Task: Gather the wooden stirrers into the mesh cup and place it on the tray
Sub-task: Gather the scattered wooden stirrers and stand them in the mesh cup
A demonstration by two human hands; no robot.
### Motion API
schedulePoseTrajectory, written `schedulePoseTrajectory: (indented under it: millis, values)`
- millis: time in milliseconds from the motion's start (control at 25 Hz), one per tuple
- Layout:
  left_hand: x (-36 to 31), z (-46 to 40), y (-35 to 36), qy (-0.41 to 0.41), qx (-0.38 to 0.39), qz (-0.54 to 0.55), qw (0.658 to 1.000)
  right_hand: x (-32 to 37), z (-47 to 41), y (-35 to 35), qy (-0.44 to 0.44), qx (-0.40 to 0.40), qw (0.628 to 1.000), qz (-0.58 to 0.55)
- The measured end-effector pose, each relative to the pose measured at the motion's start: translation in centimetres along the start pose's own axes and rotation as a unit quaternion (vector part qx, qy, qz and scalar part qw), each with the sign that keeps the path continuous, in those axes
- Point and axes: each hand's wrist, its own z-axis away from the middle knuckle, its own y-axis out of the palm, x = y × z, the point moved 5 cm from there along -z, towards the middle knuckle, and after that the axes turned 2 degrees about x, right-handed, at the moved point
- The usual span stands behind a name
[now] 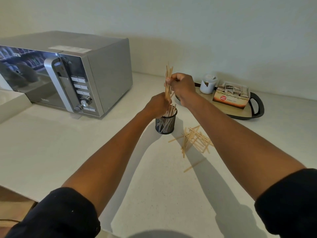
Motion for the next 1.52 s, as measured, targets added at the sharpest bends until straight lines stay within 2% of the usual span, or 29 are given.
schedulePoseTrajectory:
  millis: [120,400,560,800,1000,1120,1280,1520]
  values:
    - [1.1,-0.5,0.3,0.013,-0.014,-0.031,0.999,-0.5,-0.4,0.6,-0.025,0.002,0.999,0.039]
    - [3.8,-1.7,1.4,0.026,0.005,-0.037,0.999,-2.1,-0.1,1.0,-0.049,0.039,0.992,0.107]
    - [4.0,-1.7,0.2,0.046,-0.033,-0.029,0.998,-3.2,0.2,1.0,-0.045,0.038,0.992,0.116]
    - [4.1,-1.3,-0.1,0.042,-0.036,-0.031,0.998,-4.5,0.5,0.5,-0.045,0.049,0.991,0.112]
    - [3.4,-1.0,-1.2,0.045,-0.055,0.002,0.997,-4.6,0.6,-0.7,-0.061,0.034,0.990,0.123]
    - [3.3,-0.6,-1.3,0.045,-0.093,0.041,0.994,-4.3,1.0,-1.8,-0.101,-0.017,0.982,0.159]
    - [3.1,-0.1,-0.9,0.036,-0.108,0.066,0.991,-4.7,1.9,-2.1,-0.116,0.035,0.975,0.187]
    - [1.0,2.3,-0.8,0.086,-0.162,-0.026,0.983,-5.6,4.7,-5.9,-0.130,0.034,0.969,0.209]
